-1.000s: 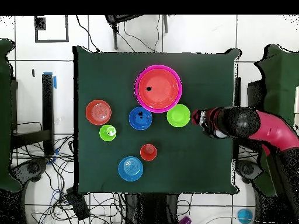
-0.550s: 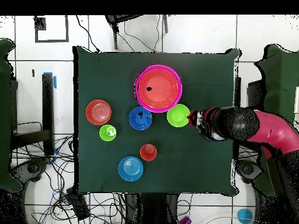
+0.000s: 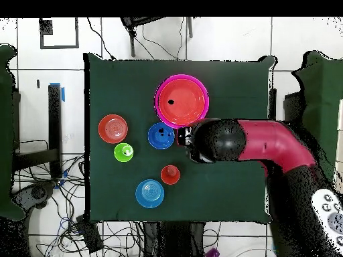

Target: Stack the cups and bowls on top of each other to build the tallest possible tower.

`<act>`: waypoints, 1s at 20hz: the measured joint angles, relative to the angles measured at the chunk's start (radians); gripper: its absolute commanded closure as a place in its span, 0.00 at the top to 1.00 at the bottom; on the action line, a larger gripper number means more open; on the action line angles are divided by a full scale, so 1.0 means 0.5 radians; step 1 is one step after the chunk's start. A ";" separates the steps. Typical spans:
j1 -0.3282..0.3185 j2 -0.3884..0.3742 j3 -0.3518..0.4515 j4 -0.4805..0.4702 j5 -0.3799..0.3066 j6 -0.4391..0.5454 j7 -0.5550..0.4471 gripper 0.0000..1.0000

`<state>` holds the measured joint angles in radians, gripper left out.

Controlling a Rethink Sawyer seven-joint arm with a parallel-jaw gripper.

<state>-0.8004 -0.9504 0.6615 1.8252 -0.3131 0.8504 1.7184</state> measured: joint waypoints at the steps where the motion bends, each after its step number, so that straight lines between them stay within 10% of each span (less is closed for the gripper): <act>1: 0.056 -0.031 -0.012 0.011 0.024 0.000 0.037 1.00; 9: 0.353 -0.157 -0.114 0.030 0.150 0.000 0.338 1.00; 20: 0.412 -0.113 -0.247 0.007 0.125 -0.001 0.413 1.00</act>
<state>-0.5943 -1.0067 0.5381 1.8285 -0.2507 0.8500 1.9248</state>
